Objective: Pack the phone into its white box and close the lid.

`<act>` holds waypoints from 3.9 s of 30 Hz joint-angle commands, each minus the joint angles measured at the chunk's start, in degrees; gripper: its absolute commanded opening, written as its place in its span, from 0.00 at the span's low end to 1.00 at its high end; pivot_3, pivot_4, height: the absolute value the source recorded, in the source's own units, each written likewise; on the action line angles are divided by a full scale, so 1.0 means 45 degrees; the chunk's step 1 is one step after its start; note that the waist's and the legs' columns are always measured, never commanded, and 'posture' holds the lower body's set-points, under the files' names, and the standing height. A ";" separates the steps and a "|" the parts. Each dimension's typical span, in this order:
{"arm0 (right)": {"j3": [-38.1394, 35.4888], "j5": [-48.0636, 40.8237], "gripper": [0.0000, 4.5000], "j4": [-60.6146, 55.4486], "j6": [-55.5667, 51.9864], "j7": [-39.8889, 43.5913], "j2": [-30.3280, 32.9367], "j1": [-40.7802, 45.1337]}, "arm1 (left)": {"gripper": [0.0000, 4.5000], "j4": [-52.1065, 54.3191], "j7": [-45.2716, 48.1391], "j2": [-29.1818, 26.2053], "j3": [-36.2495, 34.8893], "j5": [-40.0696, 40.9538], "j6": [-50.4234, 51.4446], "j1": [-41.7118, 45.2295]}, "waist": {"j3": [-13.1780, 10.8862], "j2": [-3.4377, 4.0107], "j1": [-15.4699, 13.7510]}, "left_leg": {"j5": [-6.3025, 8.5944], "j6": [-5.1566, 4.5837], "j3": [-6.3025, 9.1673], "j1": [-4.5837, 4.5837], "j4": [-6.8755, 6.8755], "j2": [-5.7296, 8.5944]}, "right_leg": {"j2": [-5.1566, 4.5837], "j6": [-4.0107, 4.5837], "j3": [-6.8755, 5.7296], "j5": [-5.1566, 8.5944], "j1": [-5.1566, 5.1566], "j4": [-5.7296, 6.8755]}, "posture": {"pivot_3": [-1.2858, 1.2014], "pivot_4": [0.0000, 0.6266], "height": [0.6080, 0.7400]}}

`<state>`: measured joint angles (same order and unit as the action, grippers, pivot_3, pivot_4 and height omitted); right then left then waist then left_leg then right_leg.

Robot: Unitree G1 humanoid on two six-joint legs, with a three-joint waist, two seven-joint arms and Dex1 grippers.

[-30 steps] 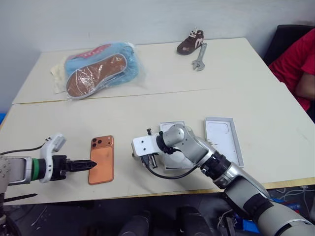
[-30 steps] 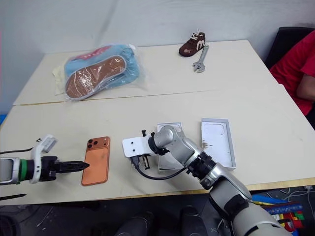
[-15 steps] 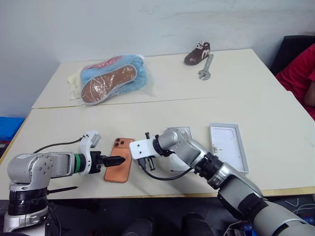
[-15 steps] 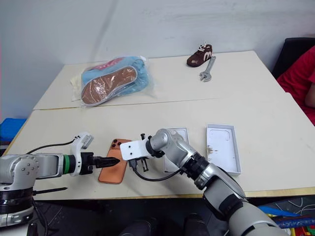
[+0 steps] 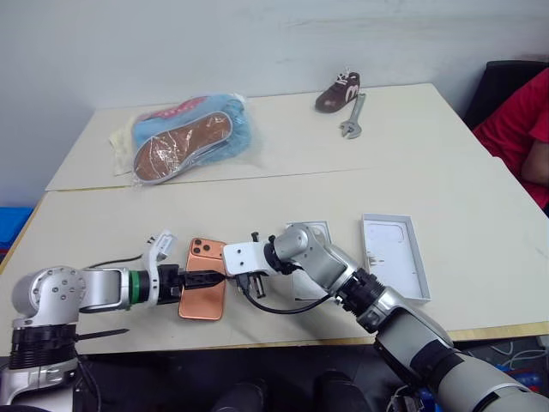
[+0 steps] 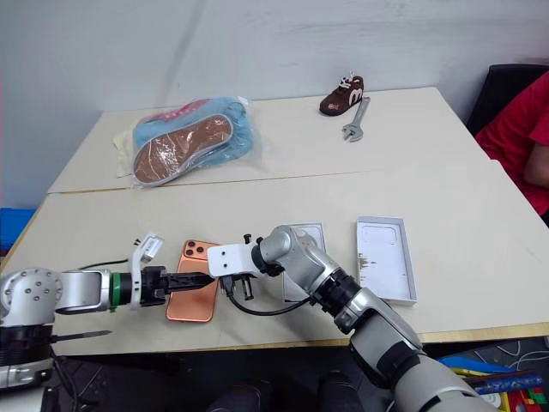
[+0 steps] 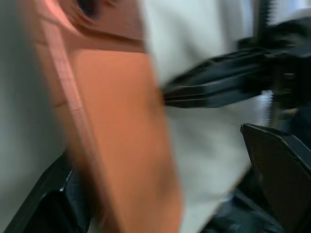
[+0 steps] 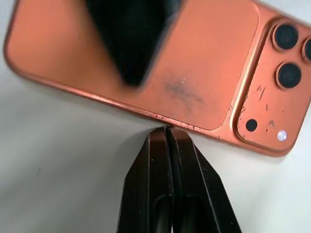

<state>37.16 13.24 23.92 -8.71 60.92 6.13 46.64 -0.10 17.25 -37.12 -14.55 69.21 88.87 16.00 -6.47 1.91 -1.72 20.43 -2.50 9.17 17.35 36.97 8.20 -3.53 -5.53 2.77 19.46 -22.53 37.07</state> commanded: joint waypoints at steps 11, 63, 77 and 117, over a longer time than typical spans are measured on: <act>-0.2353 -0.1828 0.00 -0.4586 -0.1534 0.0454 0.1862 -0.1291 | 0.24 -0.1695 -0.1453 -0.0612 -0.0125 0.3285 0.0806 0.0177 | -0.0201 -0.0344 0.0264 | 0.0006 0.0000 0.0028 0.0278 0.0074 0.0001 | -0.0002 0.0004 -0.0068 -0.0005 -0.0278 0.0113 | 0.52 0.24 1.00; -1.1286 -0.9445 1.00 -1.5181 -0.8295 -0.3032 0.9388 -1.0008 | 1.00 -0.4557 0.3942 0.4254 0.5596 -0.2865 -0.0896 0.8365 | -0.0499 -0.0609 -0.0282 | 0.0042 0.0041 0.0067 0.0633 0.0400 0.0008 | 0.0007 -0.0018 -0.0165 -0.0024 -0.0478 0.0104 | 0.52 0.24 1.00; -1.0828 -0.9616 1.00 -1.5171 -0.8018 -0.3719 0.9212 -1.0098 | 1.00 -0.5305 0.8344 0.3884 0.8496 -0.6200 -0.2933 0.9708 | -0.0524 -0.0622 -0.0301 | 0.0042 0.0040 0.0070 0.0643 0.0401 0.0009 | 0.0007 -0.0018 -0.0166 -0.0024 -0.0478 0.0096 | 0.52 0.24 1.00; -1.1697 -0.9007 0.96 -1.4012 -1.4285 -1.0870 0.4909 -0.8645 | 1.00 0.2051 1.2024 -0.2058 0.3433 -0.9472 -1.5309 0.2309 | -0.0579 -0.0589 -0.0542 | 0.0051 0.0027 0.0080 0.0645 0.0435 0.0001 | 0.0011 -0.0014 -0.0175 -0.0037 -0.0451 0.0091 | 0.52 0.24 1.00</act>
<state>-15.77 -28.93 -39.60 -71.34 15.51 29.35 6.74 7.39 72.83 -46.92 1.38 27.70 22.46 26.95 -9.08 -0.74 -4.16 20.66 -2.38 9.52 20.27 38.93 8.20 -3.48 -5.59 1.99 19.29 -24.58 37.49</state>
